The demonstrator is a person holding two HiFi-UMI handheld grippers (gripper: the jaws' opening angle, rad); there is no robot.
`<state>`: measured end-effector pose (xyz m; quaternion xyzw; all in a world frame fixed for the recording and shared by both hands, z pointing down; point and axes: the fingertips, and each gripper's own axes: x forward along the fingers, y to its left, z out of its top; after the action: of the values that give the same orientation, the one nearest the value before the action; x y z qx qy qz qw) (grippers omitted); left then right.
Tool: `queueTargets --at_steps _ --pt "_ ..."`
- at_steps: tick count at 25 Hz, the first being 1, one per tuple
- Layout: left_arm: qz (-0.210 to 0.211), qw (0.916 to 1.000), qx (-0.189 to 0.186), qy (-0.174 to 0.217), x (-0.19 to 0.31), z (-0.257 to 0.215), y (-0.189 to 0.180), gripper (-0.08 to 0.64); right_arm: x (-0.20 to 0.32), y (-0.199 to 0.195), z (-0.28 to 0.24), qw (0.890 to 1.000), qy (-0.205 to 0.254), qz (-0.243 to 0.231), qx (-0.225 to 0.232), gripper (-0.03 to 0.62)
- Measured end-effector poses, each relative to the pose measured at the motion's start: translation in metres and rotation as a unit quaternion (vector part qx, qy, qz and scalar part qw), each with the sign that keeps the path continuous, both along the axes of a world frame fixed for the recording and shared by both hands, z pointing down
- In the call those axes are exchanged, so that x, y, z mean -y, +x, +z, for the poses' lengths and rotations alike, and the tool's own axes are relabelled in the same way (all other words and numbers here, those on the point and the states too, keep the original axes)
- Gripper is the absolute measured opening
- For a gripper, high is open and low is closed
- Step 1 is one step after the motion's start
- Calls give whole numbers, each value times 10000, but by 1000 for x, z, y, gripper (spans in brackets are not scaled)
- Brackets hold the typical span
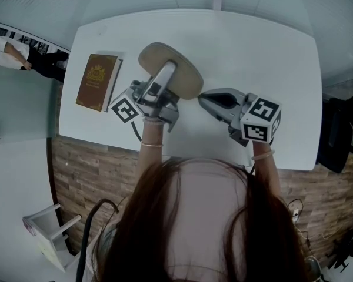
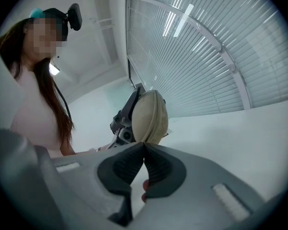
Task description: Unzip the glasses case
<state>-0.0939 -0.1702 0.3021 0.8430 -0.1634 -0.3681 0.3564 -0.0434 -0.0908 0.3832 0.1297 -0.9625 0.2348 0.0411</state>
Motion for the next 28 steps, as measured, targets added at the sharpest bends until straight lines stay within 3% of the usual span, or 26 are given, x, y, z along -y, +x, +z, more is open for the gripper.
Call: queueTargets --at_steps 28 --pt "-473 9972 -460 -359 11 4 -9 293 0 -10 1 9999 -14 24 106 5"
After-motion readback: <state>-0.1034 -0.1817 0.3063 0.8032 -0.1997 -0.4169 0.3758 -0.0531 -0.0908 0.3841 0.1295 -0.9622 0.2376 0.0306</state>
